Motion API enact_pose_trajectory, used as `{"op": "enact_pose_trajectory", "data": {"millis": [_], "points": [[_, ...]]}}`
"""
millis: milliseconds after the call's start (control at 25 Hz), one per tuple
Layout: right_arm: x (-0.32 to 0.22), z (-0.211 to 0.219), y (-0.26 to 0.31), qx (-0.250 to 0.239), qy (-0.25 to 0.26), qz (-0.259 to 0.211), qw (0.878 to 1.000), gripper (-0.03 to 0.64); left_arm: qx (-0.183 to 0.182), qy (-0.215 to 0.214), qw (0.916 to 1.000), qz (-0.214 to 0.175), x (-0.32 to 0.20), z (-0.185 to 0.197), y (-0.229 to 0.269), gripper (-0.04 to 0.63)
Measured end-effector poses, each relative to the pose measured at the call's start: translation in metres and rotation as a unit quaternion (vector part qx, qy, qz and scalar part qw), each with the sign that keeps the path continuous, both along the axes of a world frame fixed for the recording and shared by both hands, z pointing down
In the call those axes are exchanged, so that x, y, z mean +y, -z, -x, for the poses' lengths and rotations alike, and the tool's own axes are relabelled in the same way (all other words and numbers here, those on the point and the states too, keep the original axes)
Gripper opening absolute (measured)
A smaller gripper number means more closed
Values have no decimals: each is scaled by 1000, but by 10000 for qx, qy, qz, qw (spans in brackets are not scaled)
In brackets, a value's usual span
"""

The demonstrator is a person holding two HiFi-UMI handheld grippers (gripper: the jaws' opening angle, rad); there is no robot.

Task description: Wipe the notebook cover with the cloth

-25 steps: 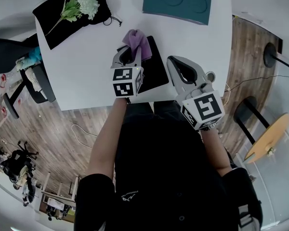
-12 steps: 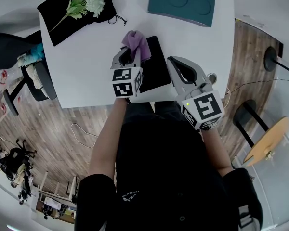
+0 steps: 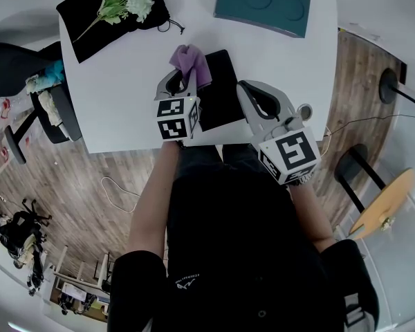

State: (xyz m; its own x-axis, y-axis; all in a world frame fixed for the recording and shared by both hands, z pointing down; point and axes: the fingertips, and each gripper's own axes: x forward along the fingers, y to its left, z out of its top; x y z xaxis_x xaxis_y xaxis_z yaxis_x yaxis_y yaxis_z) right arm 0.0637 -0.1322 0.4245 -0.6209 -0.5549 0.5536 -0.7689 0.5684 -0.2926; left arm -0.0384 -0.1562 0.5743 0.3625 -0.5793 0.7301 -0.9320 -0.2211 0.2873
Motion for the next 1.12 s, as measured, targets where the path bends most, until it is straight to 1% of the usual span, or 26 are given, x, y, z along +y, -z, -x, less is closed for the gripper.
{"op": "enact_pose_trajectory", "data": {"millis": [320,760,960,1120], "points": [[1,0,0,-10,90,-29,10000,3,-84,158,9998,19,4,14,0,69],[3,-3,-2,26,84,-6,10000,3,-227,327,9992,67,9,28,0,70],[6,-2,-1,21,146,-15,9999,3,-291,470,9985,59,13,38,1,69],[10,1,0,34,230,-18,9997,3,-347,498,9981,51,16,42,2,69]]}}
